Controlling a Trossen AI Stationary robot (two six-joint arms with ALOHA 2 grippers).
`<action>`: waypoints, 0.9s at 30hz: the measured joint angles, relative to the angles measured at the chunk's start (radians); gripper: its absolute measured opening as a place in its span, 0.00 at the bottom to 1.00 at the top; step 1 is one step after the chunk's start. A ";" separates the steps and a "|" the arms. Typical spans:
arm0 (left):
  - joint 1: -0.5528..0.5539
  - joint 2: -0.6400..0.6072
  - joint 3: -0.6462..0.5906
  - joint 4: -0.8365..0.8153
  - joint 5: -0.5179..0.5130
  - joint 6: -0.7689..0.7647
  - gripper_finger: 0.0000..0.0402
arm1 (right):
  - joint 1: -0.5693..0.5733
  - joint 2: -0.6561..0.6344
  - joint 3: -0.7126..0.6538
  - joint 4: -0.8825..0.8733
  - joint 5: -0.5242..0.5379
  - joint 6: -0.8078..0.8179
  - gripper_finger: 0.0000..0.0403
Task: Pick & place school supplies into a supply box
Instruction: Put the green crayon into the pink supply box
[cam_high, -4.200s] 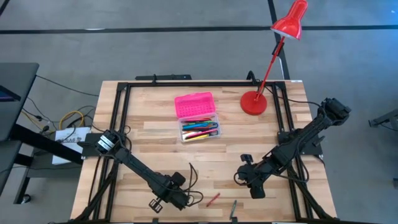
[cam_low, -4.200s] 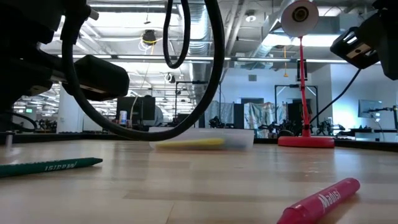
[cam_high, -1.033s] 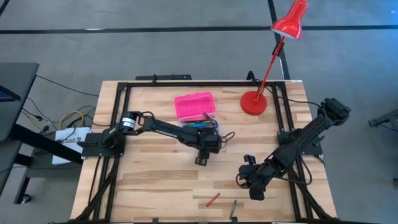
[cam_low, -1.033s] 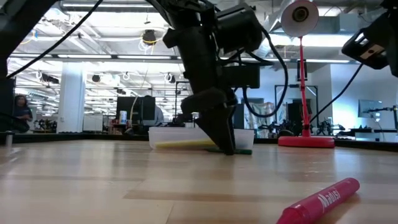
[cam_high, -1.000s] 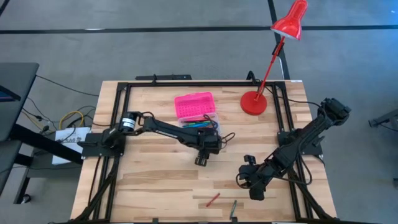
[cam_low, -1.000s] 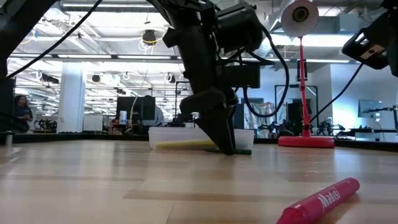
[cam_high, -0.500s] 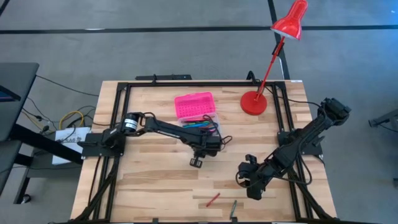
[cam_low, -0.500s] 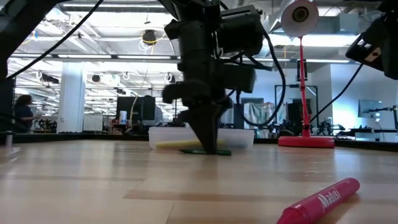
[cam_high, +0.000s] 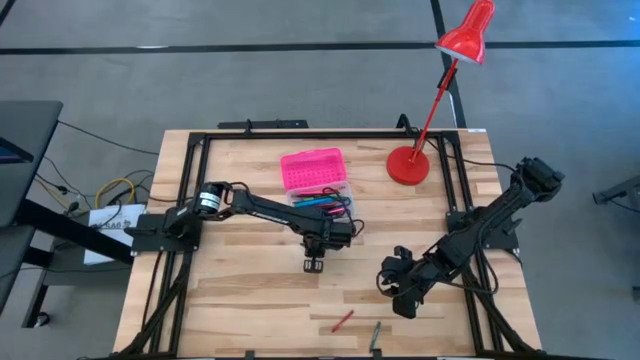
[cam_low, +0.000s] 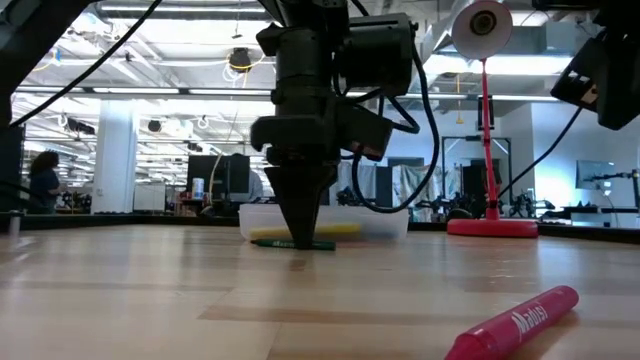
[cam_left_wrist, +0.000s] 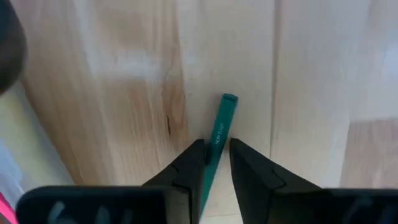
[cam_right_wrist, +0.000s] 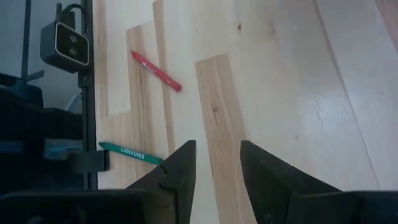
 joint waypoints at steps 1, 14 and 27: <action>-0.001 0.000 0.000 0.002 -0.007 -0.035 0.17 | 0.000 0.000 0.000 0.000 0.000 0.005 0.29; -0.009 0.000 0.000 0.013 -0.032 -0.096 0.08 | -0.005 0.000 0.000 -0.003 0.000 0.034 0.29; -0.020 -0.009 -0.028 0.023 -0.033 -0.145 0.03 | -0.018 0.000 0.000 -0.003 0.000 0.052 0.29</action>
